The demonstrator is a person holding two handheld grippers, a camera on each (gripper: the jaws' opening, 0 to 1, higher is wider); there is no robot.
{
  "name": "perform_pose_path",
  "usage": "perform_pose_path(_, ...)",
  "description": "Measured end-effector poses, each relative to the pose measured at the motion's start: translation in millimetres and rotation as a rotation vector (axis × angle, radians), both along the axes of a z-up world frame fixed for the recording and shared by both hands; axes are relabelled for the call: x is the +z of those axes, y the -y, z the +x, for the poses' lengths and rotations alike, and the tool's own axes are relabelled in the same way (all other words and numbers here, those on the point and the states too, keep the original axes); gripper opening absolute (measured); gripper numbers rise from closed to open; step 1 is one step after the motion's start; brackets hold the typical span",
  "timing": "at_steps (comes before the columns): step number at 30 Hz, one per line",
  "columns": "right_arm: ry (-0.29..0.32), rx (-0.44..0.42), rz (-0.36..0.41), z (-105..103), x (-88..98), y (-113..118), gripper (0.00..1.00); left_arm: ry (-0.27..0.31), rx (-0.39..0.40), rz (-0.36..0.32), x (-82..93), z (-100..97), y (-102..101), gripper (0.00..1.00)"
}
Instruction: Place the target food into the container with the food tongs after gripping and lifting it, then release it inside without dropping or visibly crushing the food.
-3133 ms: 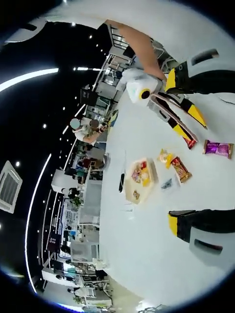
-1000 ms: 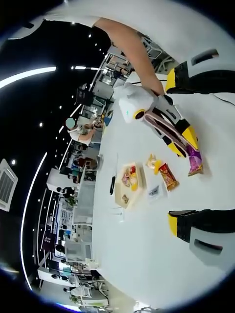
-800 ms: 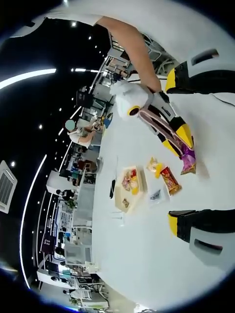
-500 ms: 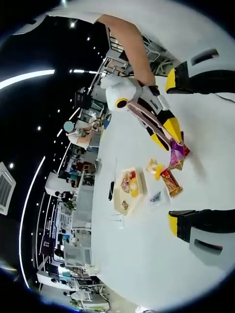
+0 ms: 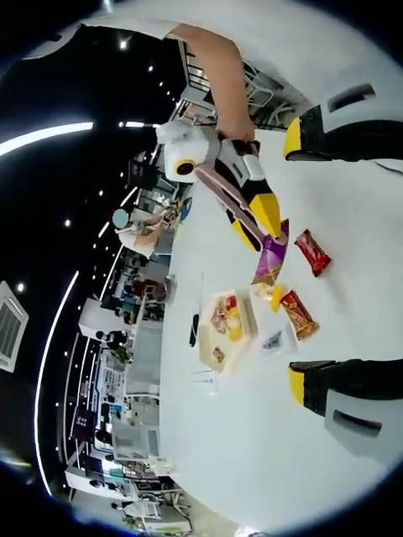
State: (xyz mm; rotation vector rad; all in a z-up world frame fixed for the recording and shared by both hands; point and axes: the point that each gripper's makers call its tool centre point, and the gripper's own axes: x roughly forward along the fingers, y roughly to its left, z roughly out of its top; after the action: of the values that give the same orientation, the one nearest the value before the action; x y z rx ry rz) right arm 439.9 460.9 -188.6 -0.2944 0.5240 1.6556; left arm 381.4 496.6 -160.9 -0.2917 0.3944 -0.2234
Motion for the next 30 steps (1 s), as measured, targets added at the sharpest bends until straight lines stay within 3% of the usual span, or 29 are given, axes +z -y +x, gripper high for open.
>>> perform_pose_path(11,0.031,-0.015,-0.011,16.1,2.4,11.3,0.20,0.015,-0.018,0.002,5.2,11.3,6.6,0.99)
perform_pose_path(30,0.093,-0.055,0.021,45.8,31.6,19.1,0.21,0.040,-0.033,0.012,11.6,18.1,13.7,0.99)
